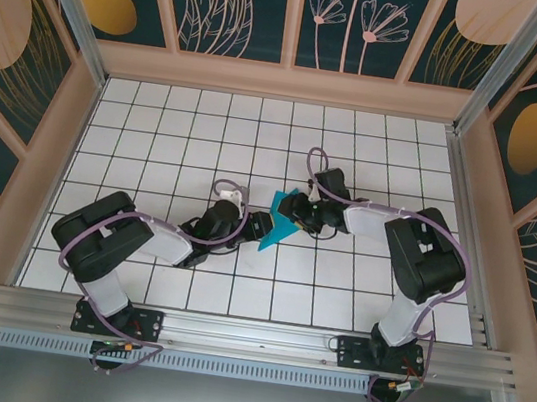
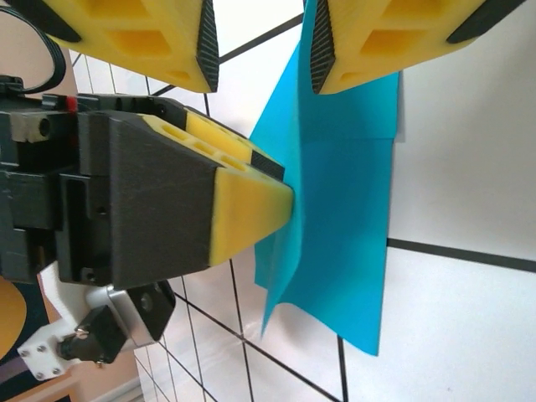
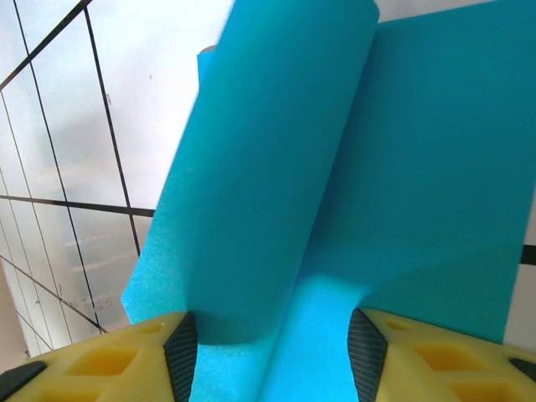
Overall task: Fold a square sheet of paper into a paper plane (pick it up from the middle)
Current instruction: Fourth fold the wing at the center of the table.
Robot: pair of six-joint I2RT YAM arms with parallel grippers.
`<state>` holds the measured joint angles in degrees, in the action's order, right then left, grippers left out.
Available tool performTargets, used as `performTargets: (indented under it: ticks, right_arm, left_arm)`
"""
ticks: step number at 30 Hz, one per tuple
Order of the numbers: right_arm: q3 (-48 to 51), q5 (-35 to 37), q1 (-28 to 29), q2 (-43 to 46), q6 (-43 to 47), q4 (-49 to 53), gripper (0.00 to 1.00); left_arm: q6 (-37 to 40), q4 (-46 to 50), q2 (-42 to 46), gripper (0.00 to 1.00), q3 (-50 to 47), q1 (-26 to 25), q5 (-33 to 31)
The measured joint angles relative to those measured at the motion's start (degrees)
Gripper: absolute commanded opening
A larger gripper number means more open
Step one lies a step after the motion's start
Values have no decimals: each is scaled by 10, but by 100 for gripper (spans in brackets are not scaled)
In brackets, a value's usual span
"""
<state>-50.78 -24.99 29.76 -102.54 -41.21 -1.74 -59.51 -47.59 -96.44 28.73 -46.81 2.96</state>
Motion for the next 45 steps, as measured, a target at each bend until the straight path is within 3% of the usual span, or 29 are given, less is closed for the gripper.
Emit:
performTargets:
  ticks: [9, 18, 45]
  right_arm:
    - [-32, 16, 7, -13, -16, 39, 64]
    - [-42, 21, 9, -20, -26, 52, 64]
    - [-52, 31, 10, -33, -26, 71, 56]
  left_arm:
    - [37, 16, 0, 24, 23, 0, 37]
    - [49, 35, -40, 19, 55, 0, 68]
    - [50, 83, -59, 12, 63, 0, 26]
